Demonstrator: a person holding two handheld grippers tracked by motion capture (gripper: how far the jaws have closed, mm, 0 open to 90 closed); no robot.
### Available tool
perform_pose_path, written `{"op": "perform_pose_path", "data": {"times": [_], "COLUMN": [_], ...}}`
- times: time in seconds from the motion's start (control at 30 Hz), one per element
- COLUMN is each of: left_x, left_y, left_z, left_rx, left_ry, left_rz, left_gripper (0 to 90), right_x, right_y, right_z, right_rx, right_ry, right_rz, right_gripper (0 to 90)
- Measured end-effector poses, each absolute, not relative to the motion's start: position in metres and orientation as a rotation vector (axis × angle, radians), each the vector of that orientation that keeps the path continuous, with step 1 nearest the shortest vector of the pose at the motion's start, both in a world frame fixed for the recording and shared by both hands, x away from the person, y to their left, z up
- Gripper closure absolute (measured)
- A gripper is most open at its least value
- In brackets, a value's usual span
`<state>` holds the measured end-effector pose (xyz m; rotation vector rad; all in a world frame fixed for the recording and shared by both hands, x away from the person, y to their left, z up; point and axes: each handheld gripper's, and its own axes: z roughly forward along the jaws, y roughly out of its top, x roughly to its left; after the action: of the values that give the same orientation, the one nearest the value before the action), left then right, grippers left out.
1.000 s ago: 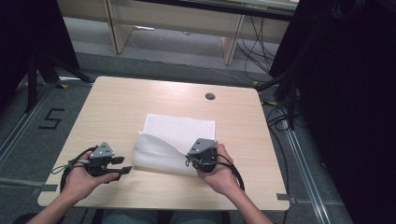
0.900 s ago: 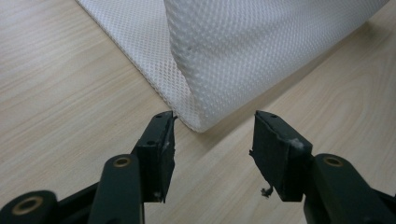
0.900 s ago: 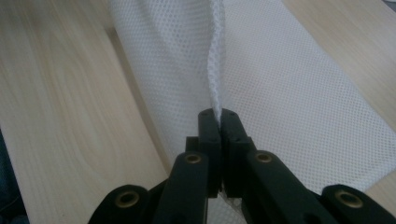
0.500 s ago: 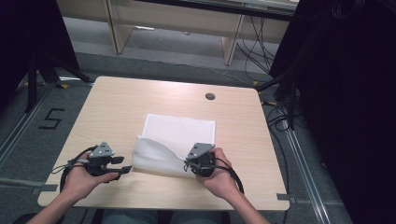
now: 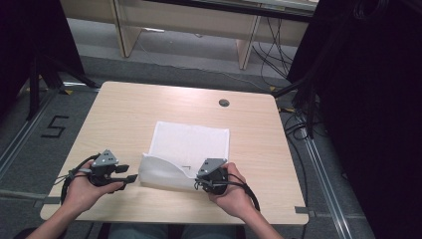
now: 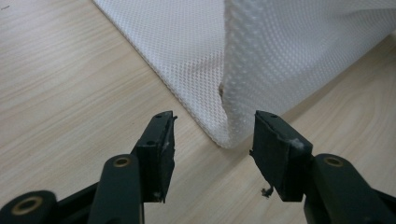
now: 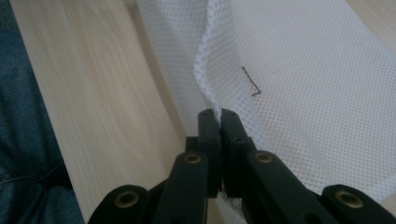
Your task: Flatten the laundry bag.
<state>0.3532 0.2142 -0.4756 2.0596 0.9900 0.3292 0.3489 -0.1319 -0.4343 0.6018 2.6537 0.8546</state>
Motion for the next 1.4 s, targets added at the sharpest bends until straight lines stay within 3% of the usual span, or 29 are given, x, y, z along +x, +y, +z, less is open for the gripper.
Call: {"op": "perform_pose_path", "data": {"times": [0.47, 1.4], "left_x": [0.356, 0.359], "left_y": [0.220, 0.204], "left_z": [-0.477, -0.480], "left_rx": [2.057, 2.101], "left_ry": [1.053, 0.940], "left_rz": [0.354, 0.323], "left_gripper": [48.6, 48.0], "right_x": [0.339, 0.344], "right_y": [-0.130, -0.126], "right_z": [-0.443, -0.475], "right_rx": [0.602, 0.675], "right_ry": [2.753, 2.934], "right_rz": [0.818, 0.668], "right_gripper": [89.4, 88.6]}}
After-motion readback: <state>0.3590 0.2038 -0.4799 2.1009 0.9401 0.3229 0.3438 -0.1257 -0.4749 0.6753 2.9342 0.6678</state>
